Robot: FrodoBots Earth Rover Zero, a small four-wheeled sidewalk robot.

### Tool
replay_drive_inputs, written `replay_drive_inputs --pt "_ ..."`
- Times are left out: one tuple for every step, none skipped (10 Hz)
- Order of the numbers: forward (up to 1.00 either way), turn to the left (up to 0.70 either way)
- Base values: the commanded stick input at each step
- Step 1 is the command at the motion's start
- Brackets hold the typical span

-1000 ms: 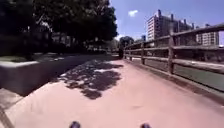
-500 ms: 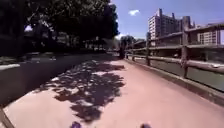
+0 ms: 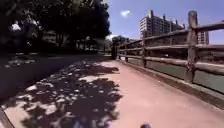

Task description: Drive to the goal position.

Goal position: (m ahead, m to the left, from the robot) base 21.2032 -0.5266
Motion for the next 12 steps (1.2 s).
replay_drive_inputs --pt "1.0 0.0" --pt "1.0 0.0" --pt "1.0 0.0" --pt "1.0 0.0" --pt "1.0 0.0" --pt "1.0 0.0" --pt "1.0 0.0" --pt "1.0 0.0" --pt "1.0 0.0" --pt "1.0 0.0" --pt "1.0 0.0" --pt "1.0 0.0"
